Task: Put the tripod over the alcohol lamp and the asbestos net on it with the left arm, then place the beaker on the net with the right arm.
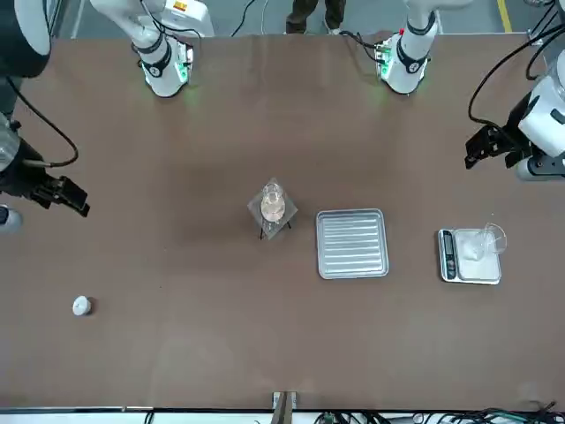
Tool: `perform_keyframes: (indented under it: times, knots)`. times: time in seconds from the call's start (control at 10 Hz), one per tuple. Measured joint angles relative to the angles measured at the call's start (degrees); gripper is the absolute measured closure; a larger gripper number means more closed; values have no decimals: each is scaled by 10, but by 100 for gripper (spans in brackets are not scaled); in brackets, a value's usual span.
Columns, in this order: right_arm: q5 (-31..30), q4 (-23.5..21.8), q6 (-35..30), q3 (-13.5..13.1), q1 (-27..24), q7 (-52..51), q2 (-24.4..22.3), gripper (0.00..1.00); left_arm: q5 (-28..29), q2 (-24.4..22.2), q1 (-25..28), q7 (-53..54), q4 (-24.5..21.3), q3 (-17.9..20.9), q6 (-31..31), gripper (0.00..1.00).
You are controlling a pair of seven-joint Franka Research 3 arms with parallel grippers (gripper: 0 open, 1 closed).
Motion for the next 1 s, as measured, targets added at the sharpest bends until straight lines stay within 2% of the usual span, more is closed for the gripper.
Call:
perform_keyframes:
  times: [0.3, 0.6, 1.0]
  knots:
    - [0, -6, 18, -16, 2, -16, -7, 0, 0, 0, 2, -4, 0, 1, 0, 0]
    - [0, -30, 17, -17, 4, -19, -27, 0, 0, 0, 2, -4, 0, 1, 0, 0]
    - [0, -40, 17, -18, 12, -19, -32, 0, 0, 0, 2, -4, 0, 1, 0, 0]
